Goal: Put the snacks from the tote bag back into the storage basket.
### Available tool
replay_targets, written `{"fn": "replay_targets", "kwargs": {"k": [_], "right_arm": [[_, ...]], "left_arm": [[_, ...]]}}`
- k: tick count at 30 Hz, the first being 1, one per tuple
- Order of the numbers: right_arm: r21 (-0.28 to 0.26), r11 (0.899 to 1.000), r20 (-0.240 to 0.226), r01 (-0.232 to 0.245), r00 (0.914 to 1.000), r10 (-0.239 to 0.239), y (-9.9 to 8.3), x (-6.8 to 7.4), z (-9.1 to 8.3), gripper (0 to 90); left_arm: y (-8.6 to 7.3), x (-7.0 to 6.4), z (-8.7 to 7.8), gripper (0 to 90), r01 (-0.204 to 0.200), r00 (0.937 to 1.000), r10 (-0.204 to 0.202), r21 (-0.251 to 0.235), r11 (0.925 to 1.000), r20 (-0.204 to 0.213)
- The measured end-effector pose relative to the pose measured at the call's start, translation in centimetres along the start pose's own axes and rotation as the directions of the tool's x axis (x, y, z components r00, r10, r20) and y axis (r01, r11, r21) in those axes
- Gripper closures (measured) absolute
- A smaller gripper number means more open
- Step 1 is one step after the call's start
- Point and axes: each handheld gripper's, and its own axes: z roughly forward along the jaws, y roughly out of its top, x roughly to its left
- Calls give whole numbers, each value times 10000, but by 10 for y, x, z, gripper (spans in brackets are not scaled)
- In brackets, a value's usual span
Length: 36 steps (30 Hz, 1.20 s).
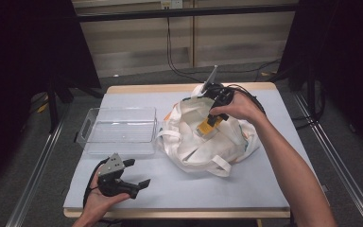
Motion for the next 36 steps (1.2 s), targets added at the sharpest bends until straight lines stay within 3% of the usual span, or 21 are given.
{"fn": "replay_targets", "kwargs": {"k": [7, 12, 20, 26, 28, 29, 31, 36], "right_arm": [[895, 9960, -27, -1, 10000, 4, 17, 3, 10, 277], [917, 9958, 56, -50, 10000, 45, 27, 3, 13, 276], [287, 9996, -52, -55, 10000, 57, 32, 3, 14, 269], [-564, 9982, -214, -207, 9996, 195, 29, 1, 14, 243], [-738, 9971, -353, -186, 9992, 160, 29, 2, 16, 197], [-756, 9970, -308, -185, 9994, 162, 28, 3, 17, 184], [-814, 9963, -342, -291, 9991, 264, 28, 3, 19, 113], [-1279, 9914, -364, -265, 9991, 220, 25, 3, 16, 74]], "left_arm": [[-1, 0, -1, 59, 111, 9999, -111, -12, 9999, 33], [0, -1, 0, 60, 61, 10000, -60, -25, 10000, 80], [0, -1, -1, 60, 81, 10000, -80, -31, 10000, 50], [-1, -1, 0, 59, 98, 9999, -98, -5, 10000, 81], [-1, -1, 0, 59, 162, 9998, -162, -46, 9999, 85], [0, 0, 0, 60, -8, 10000, 8, 49, 10000, 45], [-1, -1, 0, 59, 125, 9999, -125, -46, 9999, 36], [-1, 0, -1, 59, 34, 10000, -34, 56, 10000, 6]]}}
